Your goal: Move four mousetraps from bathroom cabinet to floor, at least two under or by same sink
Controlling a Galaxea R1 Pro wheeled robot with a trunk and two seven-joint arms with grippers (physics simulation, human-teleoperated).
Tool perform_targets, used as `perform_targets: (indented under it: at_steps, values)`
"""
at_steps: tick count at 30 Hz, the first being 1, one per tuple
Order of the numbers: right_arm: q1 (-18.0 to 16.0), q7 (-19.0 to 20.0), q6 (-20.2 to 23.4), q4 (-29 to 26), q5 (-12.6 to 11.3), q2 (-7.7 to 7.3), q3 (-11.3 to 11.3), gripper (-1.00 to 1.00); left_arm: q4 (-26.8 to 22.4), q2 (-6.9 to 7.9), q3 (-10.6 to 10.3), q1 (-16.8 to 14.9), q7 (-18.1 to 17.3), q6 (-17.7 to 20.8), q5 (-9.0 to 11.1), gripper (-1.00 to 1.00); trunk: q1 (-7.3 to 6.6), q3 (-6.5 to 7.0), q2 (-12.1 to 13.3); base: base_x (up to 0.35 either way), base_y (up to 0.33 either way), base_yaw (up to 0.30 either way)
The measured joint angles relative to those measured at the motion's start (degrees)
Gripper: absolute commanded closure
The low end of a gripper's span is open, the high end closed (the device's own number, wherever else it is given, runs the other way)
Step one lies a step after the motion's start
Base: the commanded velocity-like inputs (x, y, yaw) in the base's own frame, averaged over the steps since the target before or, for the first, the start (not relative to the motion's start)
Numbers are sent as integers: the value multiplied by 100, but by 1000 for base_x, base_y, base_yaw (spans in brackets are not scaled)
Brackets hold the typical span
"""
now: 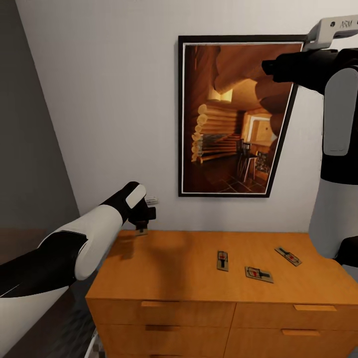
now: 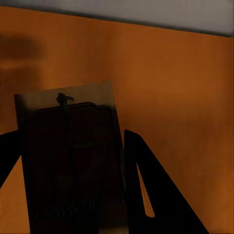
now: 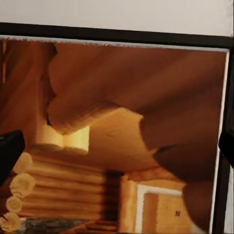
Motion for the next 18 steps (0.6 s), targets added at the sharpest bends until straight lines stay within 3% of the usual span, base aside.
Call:
perform_targets:
  at_steps: [4, 11, 18]
  values:
    - [13, 12, 0, 0, -12, -64, -213, -100, -10, 0, 0, 0, 5, 31, 0, 100, -88, 72, 161, 0, 0, 0]
    - [259, 27, -1, 0, -18, -62, -839, -100, -17, 0, 0, 0, 9, 89, 8, 100, -154, 126, 283, 0, 0, 0]
    - [464, 27, -2, 2, -30, -84, -962, -100, -11, 0, 8, 0, 8, 96, 17, 100, -155, 127, 284, 0, 0, 0]
